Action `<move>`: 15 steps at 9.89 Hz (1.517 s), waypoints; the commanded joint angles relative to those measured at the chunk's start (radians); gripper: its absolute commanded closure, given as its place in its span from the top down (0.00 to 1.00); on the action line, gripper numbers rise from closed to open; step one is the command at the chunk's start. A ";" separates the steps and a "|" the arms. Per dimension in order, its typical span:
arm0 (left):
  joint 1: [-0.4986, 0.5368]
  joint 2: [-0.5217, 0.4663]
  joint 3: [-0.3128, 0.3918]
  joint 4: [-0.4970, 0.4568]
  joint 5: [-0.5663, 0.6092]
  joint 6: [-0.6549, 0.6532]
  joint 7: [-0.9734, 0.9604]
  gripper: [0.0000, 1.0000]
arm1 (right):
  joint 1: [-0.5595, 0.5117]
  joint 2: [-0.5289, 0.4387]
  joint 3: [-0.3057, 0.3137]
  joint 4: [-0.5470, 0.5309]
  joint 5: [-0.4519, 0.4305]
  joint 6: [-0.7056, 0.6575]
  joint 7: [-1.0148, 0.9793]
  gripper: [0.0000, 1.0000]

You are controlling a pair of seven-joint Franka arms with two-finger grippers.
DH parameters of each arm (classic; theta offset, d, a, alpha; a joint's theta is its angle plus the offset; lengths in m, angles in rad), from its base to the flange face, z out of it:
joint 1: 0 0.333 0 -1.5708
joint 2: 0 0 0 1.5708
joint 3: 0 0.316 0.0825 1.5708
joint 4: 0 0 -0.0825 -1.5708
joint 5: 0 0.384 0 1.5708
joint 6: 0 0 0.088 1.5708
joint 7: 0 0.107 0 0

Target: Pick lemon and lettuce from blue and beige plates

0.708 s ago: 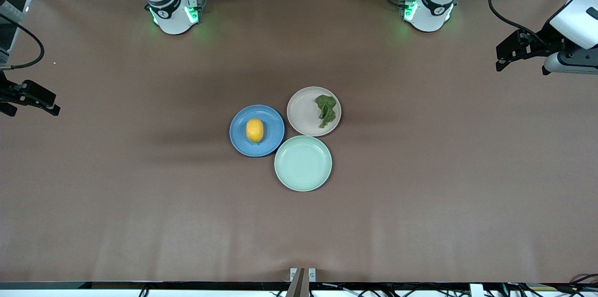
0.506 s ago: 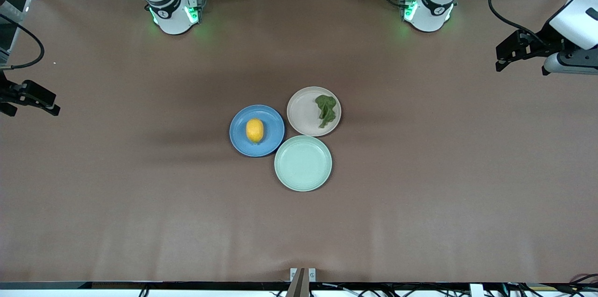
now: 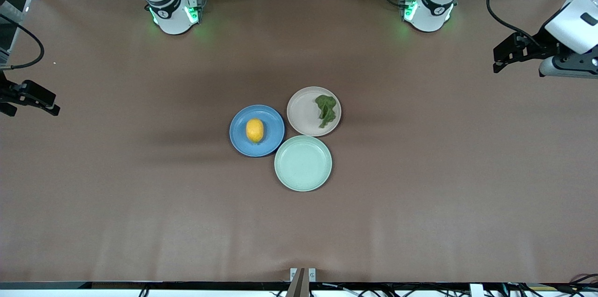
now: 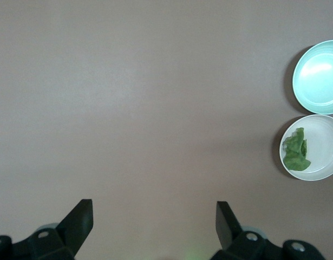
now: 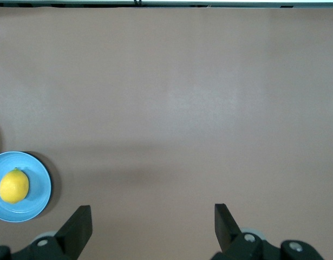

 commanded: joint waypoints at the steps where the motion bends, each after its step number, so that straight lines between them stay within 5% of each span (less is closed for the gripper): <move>1: 0.003 0.005 -0.006 -0.017 -0.034 -0.012 0.011 1.00 | 0.007 -0.014 -0.005 -0.005 -0.015 -0.005 -0.008 1.00; 11: -0.002 0.005 -0.104 -0.377 -0.100 0.300 -0.063 1.00 | 0.007 -0.014 -0.003 -0.005 -0.009 -0.057 -0.006 1.00; 15: -0.008 0.083 -0.232 -0.482 -0.100 0.447 -0.194 1.00 | 0.010 -0.014 0.000 -0.005 0.000 -0.065 -0.003 1.00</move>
